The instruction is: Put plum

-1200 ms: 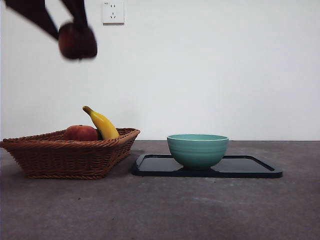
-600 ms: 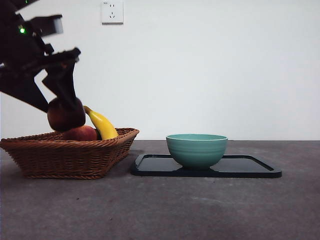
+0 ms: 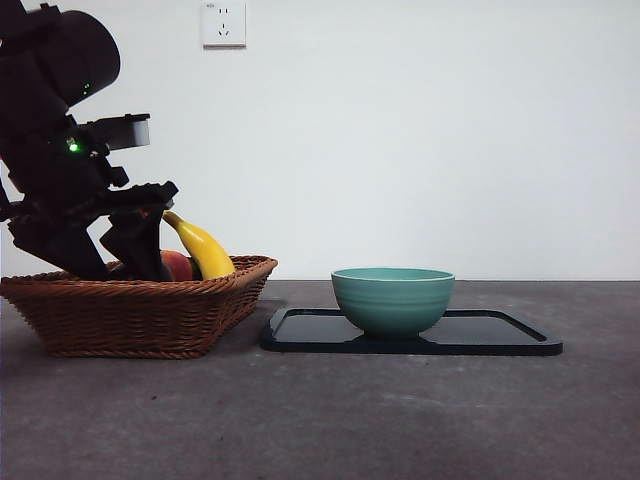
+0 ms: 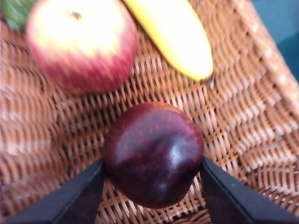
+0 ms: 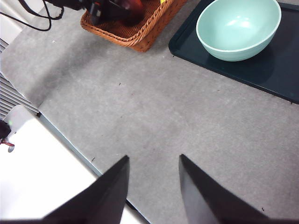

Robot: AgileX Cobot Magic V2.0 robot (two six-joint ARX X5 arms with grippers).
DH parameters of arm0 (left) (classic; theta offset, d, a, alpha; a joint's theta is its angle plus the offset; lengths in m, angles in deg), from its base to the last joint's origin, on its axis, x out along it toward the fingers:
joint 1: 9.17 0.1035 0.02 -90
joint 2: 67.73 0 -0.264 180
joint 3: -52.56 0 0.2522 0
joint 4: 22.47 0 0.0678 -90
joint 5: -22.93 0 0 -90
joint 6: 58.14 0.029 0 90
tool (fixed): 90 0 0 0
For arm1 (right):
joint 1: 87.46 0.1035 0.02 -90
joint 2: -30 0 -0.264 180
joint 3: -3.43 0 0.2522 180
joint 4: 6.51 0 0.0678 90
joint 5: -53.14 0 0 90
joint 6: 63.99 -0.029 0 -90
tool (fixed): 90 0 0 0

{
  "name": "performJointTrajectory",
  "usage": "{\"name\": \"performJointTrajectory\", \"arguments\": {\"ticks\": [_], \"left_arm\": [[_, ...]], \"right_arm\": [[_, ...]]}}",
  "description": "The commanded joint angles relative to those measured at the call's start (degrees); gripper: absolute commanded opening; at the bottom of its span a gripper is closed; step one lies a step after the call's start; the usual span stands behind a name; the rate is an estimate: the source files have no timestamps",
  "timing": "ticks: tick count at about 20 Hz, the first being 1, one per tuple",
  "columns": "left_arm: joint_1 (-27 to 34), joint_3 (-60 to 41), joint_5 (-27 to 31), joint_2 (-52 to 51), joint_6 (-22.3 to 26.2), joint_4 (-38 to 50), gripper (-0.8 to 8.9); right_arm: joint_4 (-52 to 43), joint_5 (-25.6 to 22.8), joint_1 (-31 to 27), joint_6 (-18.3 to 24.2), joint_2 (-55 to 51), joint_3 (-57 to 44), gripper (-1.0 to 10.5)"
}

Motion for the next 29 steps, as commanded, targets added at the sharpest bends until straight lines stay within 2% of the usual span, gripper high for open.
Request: {"name": "performJointTrajectory", "arguments": {"ticks": [1, 3, 5, 7, 13, 20, 21, 26, 29], "left_arm": [[-0.2, 0.4, -0.1, 1.1, 0.5, 0.8, 2.81], [-0.2, 0.4, -0.1, 1.1, 0.5, 0.5, 3.07], [-0.2, 0.4, -0.1, 1.1, 0.5, 0.2, 4.01], [-0.3, 0.4, -0.1, 1.1, 0.5, 0.2, 4.43], [-0.3, 0.5, -0.1, -1.1, 0.2, 0.0, 4.42], [-0.5, 0.5, -0.3, -11.9, -1.7, -2.6, 4.37], [-0.6, 0.5, -2.0, -13.6, -1.9, -3.8, 4.37], [-0.6, 0.5, -20.3, -22.3, -3.0, -10.8, 4.37], [-0.7, 0.5, -25.9, -26.5, -3.0, -15.9, 4.37]], "right_arm": [[-0.6, 0.0, 0.3, 0.8, 0.2, 0.4, 1.7], [-1.0, 0.0, 0.3, 0.8, 0.2, 0.4, 1.7], [-1.2, 0.0, 0.3, 0.8, 0.2, 0.4, 1.7], [-1.2, 0.0, 0.3, 0.9, 0.2, 0.4, 1.7], [-1.2, 0.0, 0.3, 0.8, 0.2, 0.4, 1.7], [-1.2, 0.0, 0.3, 0.8, 0.2, 0.4, 1.7], [-1.2, 0.0, 0.3, 0.8, 0.2, 0.4, 1.7], [-1.4, -0.2, 0.2, 0.8, 0.2, 0.4, 1.7], [-1.4, -0.4, 0.2, 0.8, 0.2, 0.4, 1.7]]}}
